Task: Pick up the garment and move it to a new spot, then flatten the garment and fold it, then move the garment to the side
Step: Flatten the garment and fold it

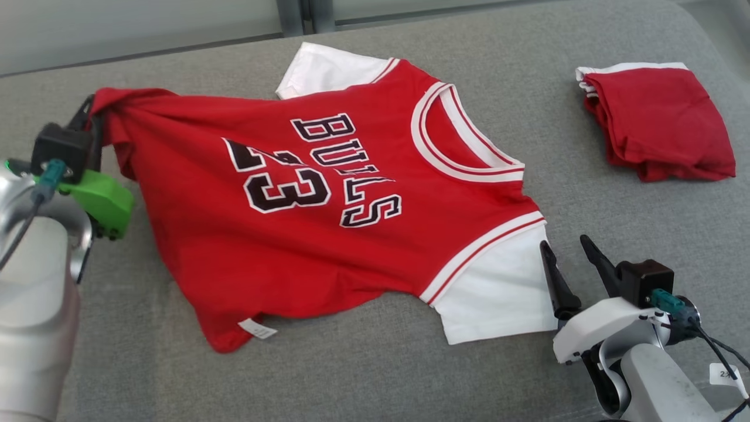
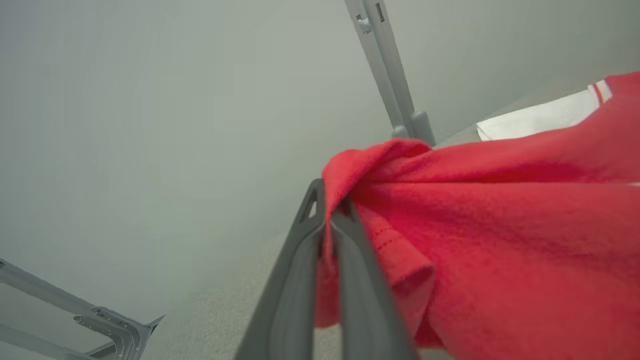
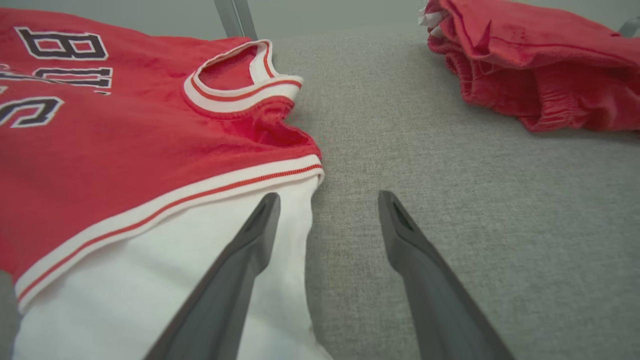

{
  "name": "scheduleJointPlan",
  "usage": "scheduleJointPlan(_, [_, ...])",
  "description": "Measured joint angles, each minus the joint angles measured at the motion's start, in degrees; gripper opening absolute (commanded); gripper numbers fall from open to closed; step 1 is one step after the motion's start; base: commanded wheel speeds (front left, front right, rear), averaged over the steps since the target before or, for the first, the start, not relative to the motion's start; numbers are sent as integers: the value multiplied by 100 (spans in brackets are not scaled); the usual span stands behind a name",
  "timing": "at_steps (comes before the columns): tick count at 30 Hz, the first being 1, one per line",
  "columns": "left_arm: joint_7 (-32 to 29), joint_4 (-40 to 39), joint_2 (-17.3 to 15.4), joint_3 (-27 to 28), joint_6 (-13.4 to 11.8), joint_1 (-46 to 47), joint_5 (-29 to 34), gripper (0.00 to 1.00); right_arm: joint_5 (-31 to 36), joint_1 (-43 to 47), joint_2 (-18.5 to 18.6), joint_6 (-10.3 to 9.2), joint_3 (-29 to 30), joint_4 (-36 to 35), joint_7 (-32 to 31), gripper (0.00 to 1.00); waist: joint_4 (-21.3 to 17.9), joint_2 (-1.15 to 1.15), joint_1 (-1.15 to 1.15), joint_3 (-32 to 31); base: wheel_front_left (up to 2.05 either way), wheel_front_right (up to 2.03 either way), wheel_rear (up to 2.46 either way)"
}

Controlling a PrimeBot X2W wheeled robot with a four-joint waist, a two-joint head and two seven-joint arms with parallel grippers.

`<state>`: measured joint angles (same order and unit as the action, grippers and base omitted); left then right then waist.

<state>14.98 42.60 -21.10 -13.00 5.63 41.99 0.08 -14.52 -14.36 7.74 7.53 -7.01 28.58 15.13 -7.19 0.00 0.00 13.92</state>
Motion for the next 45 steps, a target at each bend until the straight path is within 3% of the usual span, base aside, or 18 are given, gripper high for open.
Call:
scheduleJointPlan(2, [-71,369,-135,-158,57,401,134,0,-2,-55,-1,0,-19,-45,0,100,-72,0,0,112,0,0,0])
scheduleJointPlan(3, [-101,553,-185,-186,83,588,152,16,-3,-67,-4,0,-30,-57,0,100,-107,0,0,173,0,0,0])
scheduleJointPlan(4, [-102,699,-234,-188,86,758,158,85,-3,-85,-10,0,-38,-66,0,100,-140,0,0,234,0,0,0])
scheduleJointPlan(5, [-110,859,-264,-167,82,927,156,100,-3,-108,-14,0,-46,-73,0,100,-170,0,0,295,0,0,0])
scheduleJointPlan(9, [-73,1347,-265,65,-271,1182,-2,100,-13,-186,-82,0,-33,-89,0,100,-284,0,0,504,0,0,0])
scheduleJointPlan(12, [-19,1339,9,141,-419,1084,-137,100,-23,-187,-126,0,33,-83,0,100,-322,0,0,538,0,0,0])
scheduleJointPlan(22, [7,-561,1116,472,-413,-739,-750,100,10,4,-136,0,191,8,0,100,11,0,0,248,0,0,0])
scheduleJointPlan(30, [14,-1089,1675,649,-308,-2079,-957,100,8,182,-174,0,163,121,0,100,351,0,0,-283,0,0,0])
scheduleJointPlan(39, [14,-1337,1807,614,-225,-3121,-1045,100,-38,448,-176,0,292,168,0,100,549,0,0,-701,0,0,0])
scheduleJointPlan(45, [14,-1032,1820,447,-209,-3446,-1207,100,-36,488,-188,0,325,187,0,100,599,0,0,-784,0,0,0])
